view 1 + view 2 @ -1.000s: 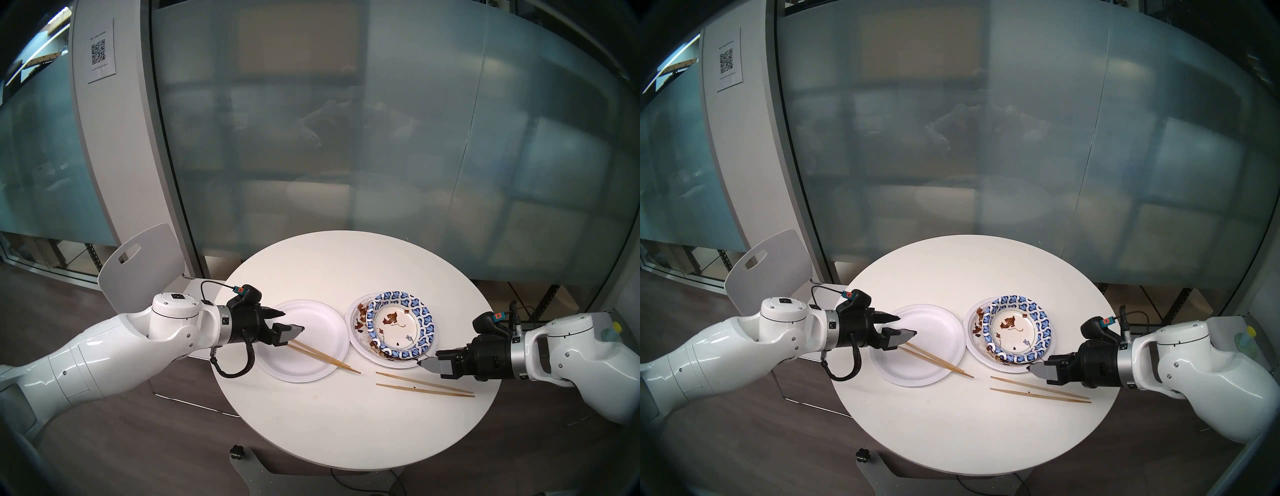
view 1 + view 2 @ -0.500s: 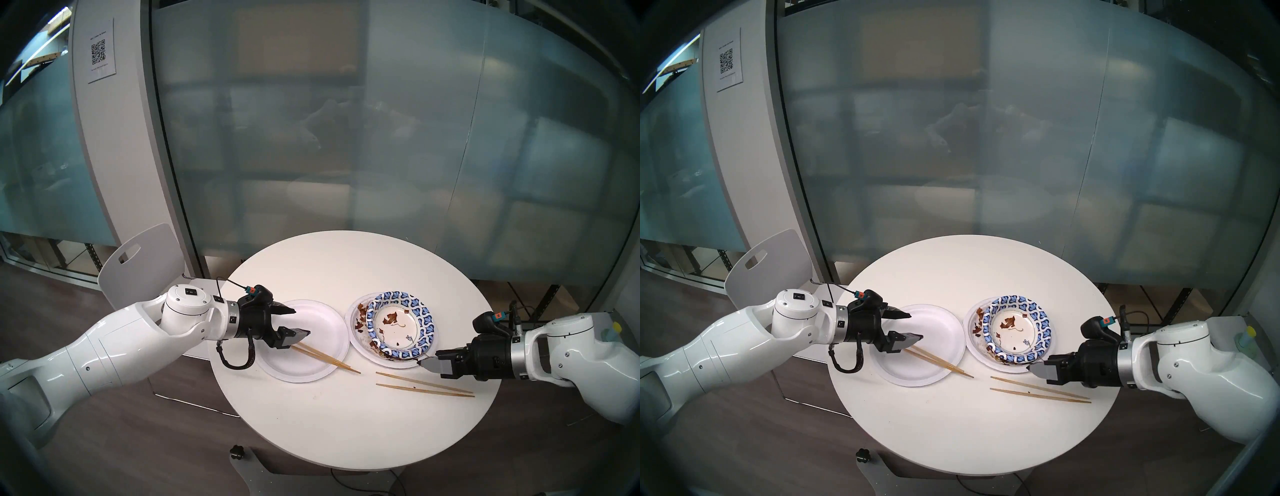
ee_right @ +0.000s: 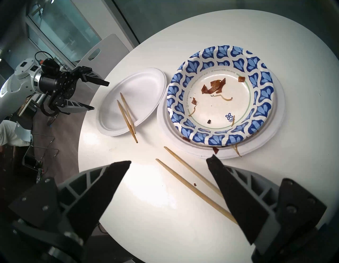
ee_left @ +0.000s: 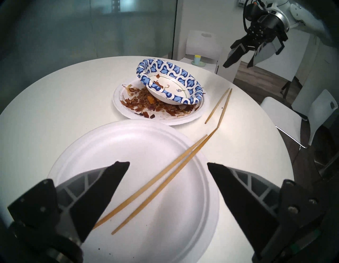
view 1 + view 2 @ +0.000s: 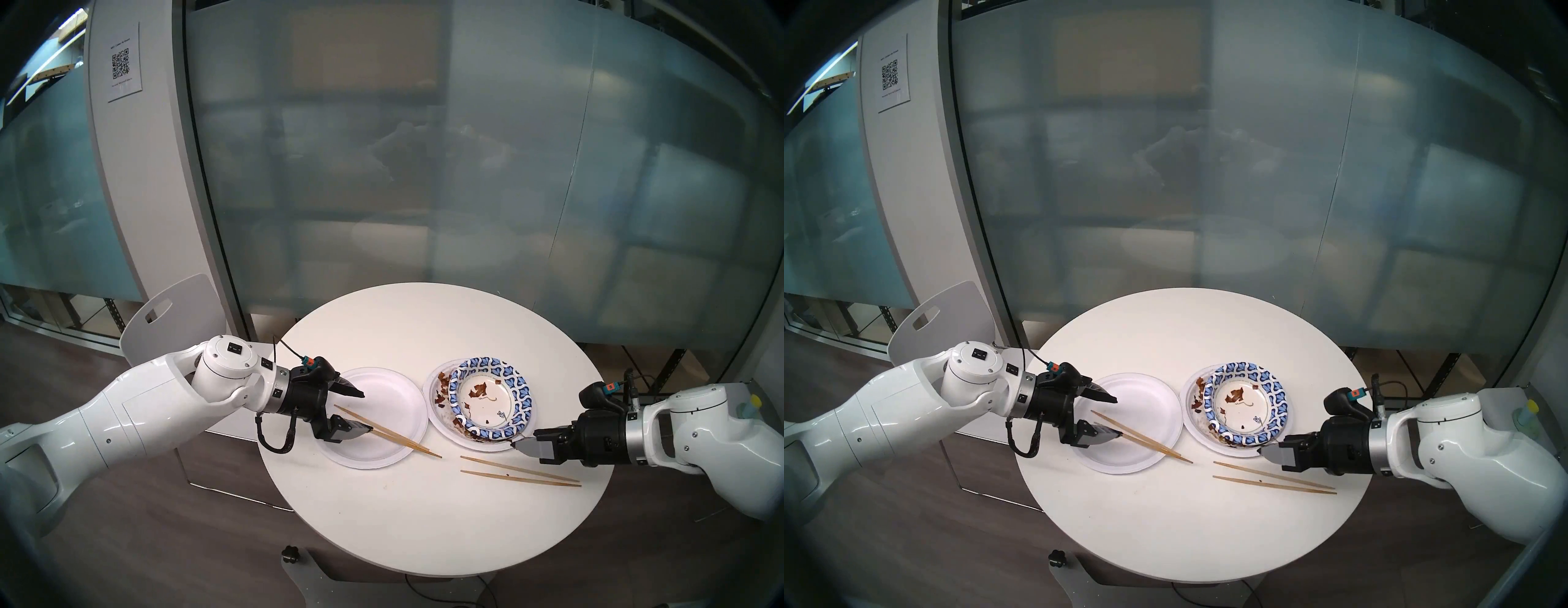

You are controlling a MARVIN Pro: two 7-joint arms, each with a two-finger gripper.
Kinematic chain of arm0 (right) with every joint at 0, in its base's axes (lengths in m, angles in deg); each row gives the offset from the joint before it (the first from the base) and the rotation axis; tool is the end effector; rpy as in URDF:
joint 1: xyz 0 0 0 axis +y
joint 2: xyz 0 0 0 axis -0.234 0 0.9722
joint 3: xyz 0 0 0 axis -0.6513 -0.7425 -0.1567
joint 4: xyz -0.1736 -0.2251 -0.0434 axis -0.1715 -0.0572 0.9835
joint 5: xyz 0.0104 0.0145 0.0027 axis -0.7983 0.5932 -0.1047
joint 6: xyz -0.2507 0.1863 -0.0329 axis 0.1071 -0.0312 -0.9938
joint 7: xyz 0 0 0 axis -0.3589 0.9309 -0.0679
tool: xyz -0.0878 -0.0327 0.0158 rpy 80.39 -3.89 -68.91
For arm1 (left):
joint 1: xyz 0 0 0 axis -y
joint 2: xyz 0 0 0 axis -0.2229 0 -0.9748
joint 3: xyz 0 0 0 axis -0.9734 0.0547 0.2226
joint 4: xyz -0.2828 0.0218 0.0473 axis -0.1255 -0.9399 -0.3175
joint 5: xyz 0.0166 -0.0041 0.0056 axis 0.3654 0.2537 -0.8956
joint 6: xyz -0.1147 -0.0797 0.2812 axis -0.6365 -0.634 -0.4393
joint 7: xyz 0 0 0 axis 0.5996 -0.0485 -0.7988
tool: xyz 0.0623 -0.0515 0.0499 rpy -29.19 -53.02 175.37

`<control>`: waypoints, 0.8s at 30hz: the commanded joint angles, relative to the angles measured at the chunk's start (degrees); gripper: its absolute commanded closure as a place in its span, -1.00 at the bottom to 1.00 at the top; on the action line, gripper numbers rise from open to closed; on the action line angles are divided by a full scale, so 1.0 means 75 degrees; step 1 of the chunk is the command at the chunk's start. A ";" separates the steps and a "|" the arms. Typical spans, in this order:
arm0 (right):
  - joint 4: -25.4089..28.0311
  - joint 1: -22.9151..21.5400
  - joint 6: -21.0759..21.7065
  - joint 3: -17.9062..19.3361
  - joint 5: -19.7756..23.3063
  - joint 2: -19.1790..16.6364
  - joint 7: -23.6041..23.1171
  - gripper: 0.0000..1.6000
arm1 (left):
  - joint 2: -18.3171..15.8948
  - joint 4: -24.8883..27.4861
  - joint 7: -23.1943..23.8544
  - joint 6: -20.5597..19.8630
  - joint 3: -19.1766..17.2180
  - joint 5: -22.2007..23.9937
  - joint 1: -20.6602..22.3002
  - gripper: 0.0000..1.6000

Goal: Stack the plates into one stack

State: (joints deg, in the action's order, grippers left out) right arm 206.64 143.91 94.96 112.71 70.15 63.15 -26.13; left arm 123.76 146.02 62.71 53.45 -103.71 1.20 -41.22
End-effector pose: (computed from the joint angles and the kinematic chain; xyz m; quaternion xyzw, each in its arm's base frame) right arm 0.2803 -0.1039 -0.2180 -0.8987 -0.1664 -0.3099 0.2618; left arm 0.4070 0.0086 -0.2792 0.7142 -0.5310 0.3558 0.2850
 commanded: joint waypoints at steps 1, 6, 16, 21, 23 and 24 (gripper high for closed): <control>0.0072 -0.0054 -0.0020 0.0066 -0.0023 -0.0024 0.0003 -1.00 | 0.0498 -0.0193 0.0198 0.0333 -0.0053 -0.0326 0.0526 -1.00; 0.0072 -0.0054 -0.0020 0.0066 -0.0023 -0.0023 0.0003 -1.00 | 0.0784 -0.0373 0.0358 0.0362 0.0036 -0.0611 0.0719 -1.00; 0.0077 -0.0049 -0.0019 0.0074 -0.0029 -0.0019 0.0004 -1.00 | 0.0947 -0.0561 0.0772 0.0298 0.0309 -0.1122 0.0896 -1.00; 0.0079 -0.0048 -0.0017 0.0076 -0.0034 -0.0016 0.0003 -1.00 | 0.1029 -0.0683 0.0915 0.0353 0.0419 -0.1346 0.0959 -1.00; 0.0079 -0.0048 -0.0016 0.0077 -0.0035 -0.0016 0.0003 -1.00 | 0.1057 -0.0705 0.0904 0.0383 0.0430 -0.1362 0.0924 -1.00; 0.0079 -0.0048 -0.0016 0.0077 -0.0035 -0.0015 0.0003 -1.00 | 0.1082 -0.0731 0.0890 0.0473 0.0458 -0.1445 0.0919 -1.00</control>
State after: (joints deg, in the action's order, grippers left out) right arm 206.65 143.90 94.96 112.73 70.05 63.15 -26.15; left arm 130.52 140.40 69.04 55.87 -100.19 -8.69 -35.81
